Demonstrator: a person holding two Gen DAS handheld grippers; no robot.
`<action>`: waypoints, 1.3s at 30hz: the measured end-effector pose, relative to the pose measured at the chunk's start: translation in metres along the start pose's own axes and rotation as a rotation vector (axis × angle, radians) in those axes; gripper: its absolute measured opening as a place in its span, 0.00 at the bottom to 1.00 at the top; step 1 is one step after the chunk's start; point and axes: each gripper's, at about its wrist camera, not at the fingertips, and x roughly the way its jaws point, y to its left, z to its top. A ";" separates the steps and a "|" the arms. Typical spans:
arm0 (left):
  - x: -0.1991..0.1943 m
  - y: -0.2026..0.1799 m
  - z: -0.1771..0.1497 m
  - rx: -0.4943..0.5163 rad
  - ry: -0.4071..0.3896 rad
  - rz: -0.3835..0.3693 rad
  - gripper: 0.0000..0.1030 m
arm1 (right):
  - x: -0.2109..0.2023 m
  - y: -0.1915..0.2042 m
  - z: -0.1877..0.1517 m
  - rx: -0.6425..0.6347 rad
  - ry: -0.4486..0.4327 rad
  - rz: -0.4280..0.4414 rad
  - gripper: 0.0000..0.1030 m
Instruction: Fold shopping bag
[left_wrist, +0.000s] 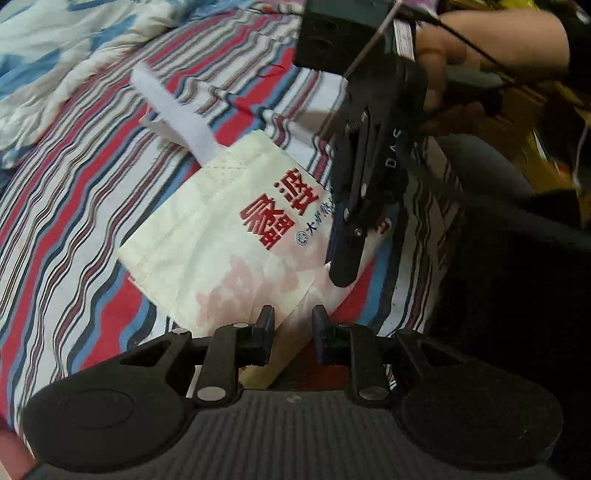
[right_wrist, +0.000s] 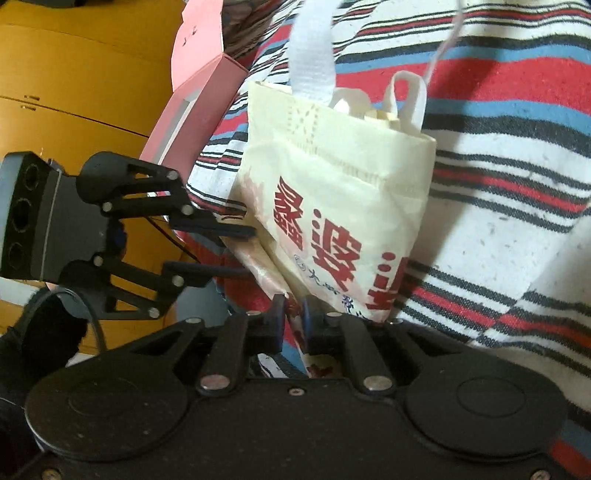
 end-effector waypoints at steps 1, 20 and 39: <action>0.001 0.003 0.002 -0.008 0.009 -0.013 0.20 | 0.000 0.000 0.001 -0.003 0.000 -0.001 0.05; 0.033 0.064 -0.001 -0.437 0.087 -0.195 0.19 | 0.058 0.122 -0.118 -1.304 -0.202 -0.894 0.16; 0.016 0.054 -0.013 -0.442 0.002 -0.257 0.19 | 0.037 0.098 -0.032 -0.765 -0.212 -0.522 0.18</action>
